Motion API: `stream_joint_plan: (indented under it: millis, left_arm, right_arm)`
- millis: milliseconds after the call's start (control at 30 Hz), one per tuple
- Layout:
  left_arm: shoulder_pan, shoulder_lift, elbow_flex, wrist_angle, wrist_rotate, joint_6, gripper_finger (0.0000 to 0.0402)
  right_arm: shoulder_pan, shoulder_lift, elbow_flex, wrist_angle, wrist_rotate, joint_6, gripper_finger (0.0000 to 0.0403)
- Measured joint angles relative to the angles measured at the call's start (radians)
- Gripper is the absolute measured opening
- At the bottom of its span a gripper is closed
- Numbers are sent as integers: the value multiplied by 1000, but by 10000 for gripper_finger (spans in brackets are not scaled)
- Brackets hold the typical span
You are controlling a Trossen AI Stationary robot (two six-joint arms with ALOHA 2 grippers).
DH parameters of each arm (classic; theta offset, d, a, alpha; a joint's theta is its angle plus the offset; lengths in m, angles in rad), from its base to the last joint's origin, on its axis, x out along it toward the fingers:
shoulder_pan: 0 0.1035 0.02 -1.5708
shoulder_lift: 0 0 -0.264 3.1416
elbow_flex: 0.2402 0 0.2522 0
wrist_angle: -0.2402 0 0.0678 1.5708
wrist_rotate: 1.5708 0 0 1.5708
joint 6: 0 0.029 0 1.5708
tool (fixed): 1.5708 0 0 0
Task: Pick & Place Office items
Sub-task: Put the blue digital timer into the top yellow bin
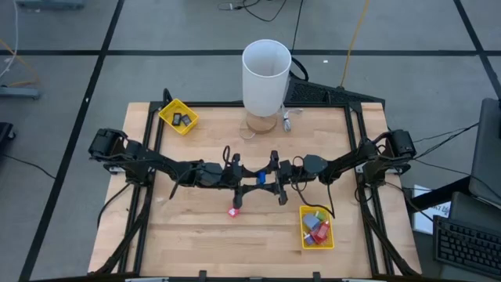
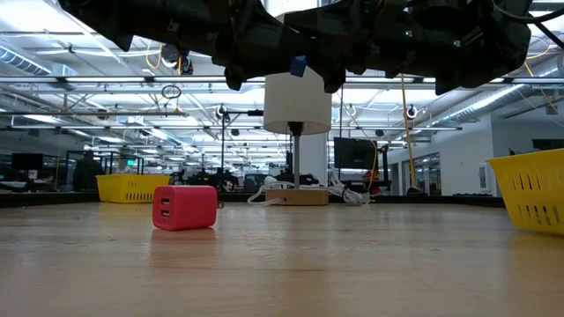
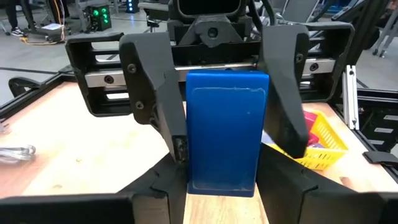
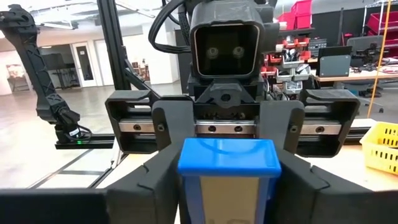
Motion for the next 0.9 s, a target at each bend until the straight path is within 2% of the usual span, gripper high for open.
stream_joint_plan:
  millis: [200, 367, 533, 800, 900]
  left_arm:
    - [0, -4, 0, -25, 0, 3, 151]
    - [0, -68, -1, -113, -15, 6, 151]
    - [-2, -146, -20, -170, -32, 21, 151]
    - [0, -267, -230, -18, -125, -33, 151]
    - [0, -327, -299, -18, -186, -61, 151]
  right_arm:
    - [-3, -74, -14, -92, -2, -3, 220]
    - [-8, -227, -58, -224, 0, -23, 231]
    - [-8, -357, -129, -249, 0, -72, 229]
    - [-8, -499, -233, -247, 63, -75, 225]
    - [-8, -526, -261, -245, 111, -92, 226]
